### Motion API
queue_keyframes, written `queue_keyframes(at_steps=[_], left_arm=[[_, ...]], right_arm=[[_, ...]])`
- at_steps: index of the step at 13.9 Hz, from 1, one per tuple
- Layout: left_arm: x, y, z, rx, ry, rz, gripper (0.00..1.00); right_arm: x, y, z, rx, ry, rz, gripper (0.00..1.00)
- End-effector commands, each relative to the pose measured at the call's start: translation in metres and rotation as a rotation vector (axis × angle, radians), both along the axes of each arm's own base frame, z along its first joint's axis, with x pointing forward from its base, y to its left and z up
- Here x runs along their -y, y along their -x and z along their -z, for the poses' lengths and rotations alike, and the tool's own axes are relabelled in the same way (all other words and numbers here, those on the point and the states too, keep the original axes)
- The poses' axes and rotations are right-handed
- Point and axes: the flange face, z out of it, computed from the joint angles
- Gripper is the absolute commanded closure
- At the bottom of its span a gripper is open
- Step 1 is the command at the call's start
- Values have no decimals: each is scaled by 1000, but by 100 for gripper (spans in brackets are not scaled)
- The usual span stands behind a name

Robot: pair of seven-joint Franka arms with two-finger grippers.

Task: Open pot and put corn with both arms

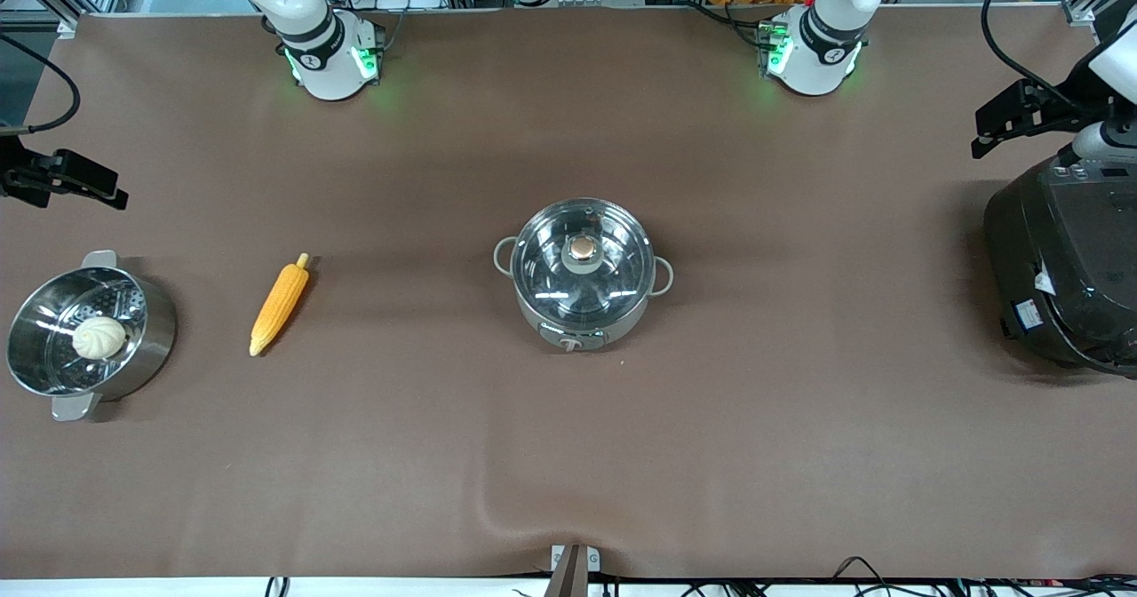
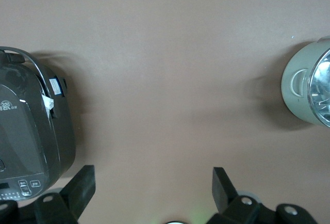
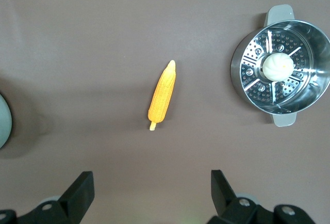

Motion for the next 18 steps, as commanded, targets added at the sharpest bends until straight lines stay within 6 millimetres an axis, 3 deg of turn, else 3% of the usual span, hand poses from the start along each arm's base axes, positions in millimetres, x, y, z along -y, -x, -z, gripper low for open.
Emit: queue_keyframes(at_steps=[1,14,18], left_arm=[[-1,2,-7,-3,16,-2,0],[2,-5,-9,4,24,-1,0],[13,-15,8,-29,42,-17,0]], right_arm=[[3,10,-3,3,-8,-3,0],[6,10,-4,5,-9,2,0],[6,10,-5,8,-12,3,0]])
